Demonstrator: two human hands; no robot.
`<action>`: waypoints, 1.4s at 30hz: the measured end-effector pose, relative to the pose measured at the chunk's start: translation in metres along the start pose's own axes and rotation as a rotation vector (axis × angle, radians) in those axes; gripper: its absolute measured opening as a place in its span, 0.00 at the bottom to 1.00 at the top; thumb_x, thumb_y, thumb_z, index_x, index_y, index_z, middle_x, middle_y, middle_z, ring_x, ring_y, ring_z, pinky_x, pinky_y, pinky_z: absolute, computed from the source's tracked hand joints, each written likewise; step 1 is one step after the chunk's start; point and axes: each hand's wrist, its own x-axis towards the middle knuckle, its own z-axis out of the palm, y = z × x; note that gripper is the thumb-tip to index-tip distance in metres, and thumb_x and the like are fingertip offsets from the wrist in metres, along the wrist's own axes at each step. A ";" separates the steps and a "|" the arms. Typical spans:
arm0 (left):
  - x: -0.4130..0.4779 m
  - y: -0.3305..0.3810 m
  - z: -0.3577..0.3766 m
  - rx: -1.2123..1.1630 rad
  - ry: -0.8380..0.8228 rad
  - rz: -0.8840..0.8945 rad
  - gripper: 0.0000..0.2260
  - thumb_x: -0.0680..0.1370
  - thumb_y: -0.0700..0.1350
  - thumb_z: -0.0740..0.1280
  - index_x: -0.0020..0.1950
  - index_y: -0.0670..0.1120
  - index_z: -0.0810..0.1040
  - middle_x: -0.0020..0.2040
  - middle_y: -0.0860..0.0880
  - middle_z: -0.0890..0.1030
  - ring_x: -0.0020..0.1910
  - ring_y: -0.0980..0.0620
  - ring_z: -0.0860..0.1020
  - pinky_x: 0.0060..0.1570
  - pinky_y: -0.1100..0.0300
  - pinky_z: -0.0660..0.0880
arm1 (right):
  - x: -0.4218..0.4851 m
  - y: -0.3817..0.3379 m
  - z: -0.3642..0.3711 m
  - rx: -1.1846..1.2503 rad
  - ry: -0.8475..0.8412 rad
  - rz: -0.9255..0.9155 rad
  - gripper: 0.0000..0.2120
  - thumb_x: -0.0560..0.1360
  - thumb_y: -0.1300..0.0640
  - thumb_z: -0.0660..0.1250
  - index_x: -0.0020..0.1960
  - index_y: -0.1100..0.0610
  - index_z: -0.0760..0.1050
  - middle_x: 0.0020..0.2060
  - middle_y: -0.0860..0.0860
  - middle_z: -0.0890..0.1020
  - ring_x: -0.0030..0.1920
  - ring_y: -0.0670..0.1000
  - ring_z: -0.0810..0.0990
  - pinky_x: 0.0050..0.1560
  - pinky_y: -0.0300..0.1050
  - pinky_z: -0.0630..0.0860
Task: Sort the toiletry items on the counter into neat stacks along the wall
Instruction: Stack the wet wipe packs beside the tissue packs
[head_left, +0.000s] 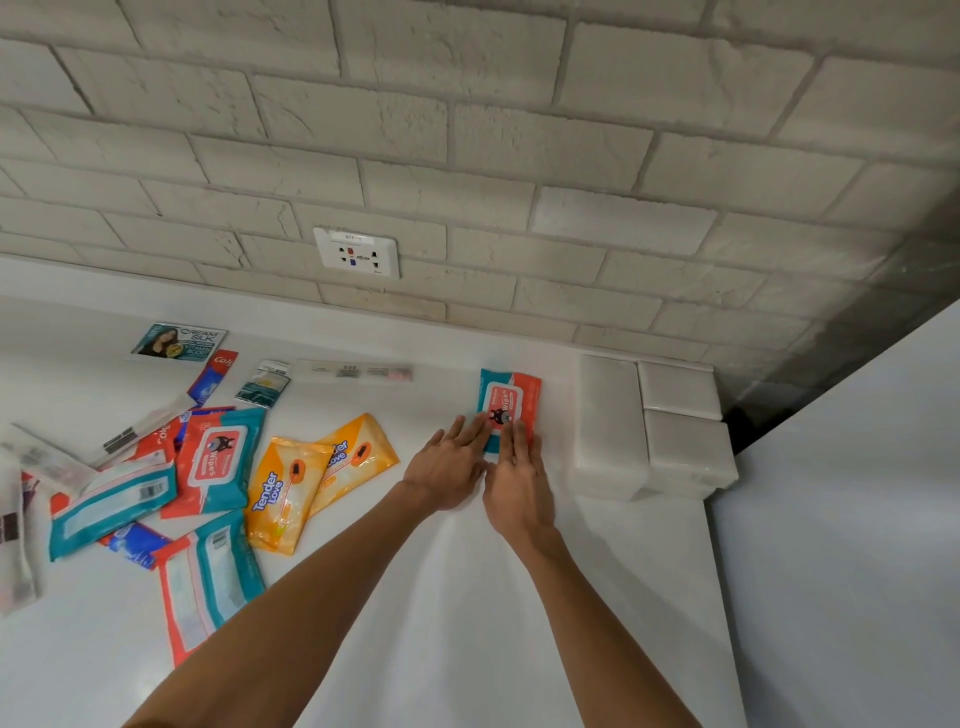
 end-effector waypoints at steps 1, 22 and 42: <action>0.000 0.001 -0.001 -0.006 -0.004 -0.001 0.30 0.87 0.56 0.50 0.84 0.52 0.40 0.84 0.53 0.41 0.83 0.46 0.45 0.80 0.45 0.53 | 0.000 0.000 -0.004 -0.012 0.048 -0.015 0.41 0.80 0.48 0.72 0.79 0.62 0.50 0.81 0.63 0.60 0.79 0.59 0.49 0.75 0.56 0.55; 0.007 0.027 0.003 -0.089 0.007 0.004 0.31 0.87 0.56 0.49 0.83 0.50 0.36 0.84 0.50 0.39 0.83 0.49 0.51 0.79 0.50 0.56 | 0.011 0.019 -0.014 0.027 -0.200 0.051 0.41 0.88 0.44 0.53 0.73 0.55 0.20 0.84 0.59 0.38 0.84 0.62 0.42 0.78 0.58 0.37; 0.004 0.024 -0.001 -0.098 0.071 0.002 0.30 0.87 0.52 0.52 0.84 0.49 0.40 0.85 0.49 0.42 0.83 0.48 0.48 0.79 0.50 0.55 | 0.016 0.020 -0.013 0.073 -0.192 0.084 0.40 0.88 0.48 0.53 0.73 0.50 0.18 0.84 0.55 0.38 0.84 0.59 0.41 0.82 0.56 0.45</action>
